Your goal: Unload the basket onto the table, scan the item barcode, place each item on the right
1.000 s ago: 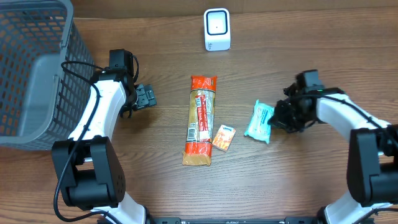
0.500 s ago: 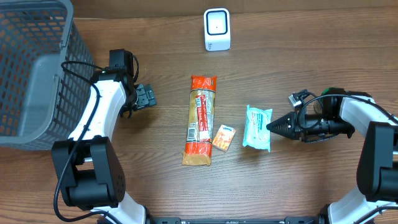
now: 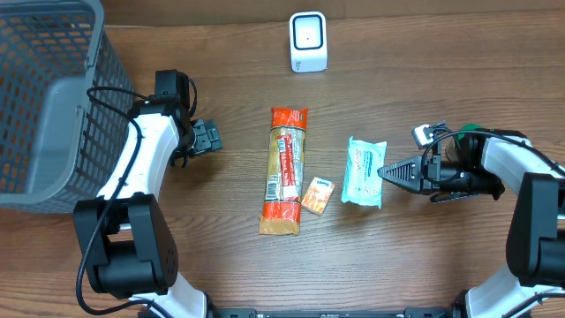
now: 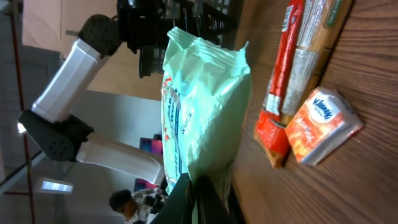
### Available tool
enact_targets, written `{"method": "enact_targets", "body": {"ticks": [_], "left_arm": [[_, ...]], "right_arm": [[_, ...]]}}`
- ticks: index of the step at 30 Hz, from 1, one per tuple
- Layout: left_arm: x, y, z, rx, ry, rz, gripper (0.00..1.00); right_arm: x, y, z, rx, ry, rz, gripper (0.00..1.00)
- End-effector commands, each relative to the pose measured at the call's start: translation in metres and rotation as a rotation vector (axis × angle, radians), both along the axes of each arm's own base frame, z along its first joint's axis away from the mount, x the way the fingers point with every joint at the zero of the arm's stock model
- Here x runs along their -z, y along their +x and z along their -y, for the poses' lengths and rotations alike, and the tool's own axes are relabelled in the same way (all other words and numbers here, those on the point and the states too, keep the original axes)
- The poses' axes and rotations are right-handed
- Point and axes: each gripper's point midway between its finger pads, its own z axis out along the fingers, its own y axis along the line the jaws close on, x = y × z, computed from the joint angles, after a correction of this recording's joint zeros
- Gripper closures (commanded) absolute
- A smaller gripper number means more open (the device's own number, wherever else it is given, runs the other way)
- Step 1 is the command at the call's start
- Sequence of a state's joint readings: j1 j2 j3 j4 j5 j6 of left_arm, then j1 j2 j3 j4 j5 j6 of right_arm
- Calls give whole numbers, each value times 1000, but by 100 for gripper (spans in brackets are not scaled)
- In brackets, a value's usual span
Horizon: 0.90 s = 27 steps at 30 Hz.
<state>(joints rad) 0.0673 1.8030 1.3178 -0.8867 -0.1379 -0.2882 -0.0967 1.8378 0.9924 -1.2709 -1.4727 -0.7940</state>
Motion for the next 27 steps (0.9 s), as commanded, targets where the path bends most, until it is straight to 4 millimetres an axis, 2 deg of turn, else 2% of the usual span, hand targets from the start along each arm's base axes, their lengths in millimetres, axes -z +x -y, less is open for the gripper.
{"method": "enact_targets", "body": {"ticks": [1, 7, 10, 15, 18, 22, 27], "left_arm": [[-1, 0, 0, 1, -7, 4, 0], [-1, 0, 0, 1, -7, 4, 0], [-1, 0, 0, 1, -7, 4, 0], [-1, 0, 0, 1, -7, 4, 0], [-1, 0, 0, 1, -7, 4, 0], [-1, 0, 0, 1, -7, 4, 0], [-1, 0, 0, 1, -7, 4, 0]], "right_arm": [[2, -3, 0, -24, -43, 92, 96], [16, -9, 3, -65, -126, 83, 96], [27, -2, 5, -53, -174, 17, 96], [83, 33, 27, 73, -487, -184, 96], [105, 43, 38, 130, -645, -222, 96], [113, 43, 44, 139, -732, -235, 96], [103, 35, 59, 153, -852, -252, 96]]}}
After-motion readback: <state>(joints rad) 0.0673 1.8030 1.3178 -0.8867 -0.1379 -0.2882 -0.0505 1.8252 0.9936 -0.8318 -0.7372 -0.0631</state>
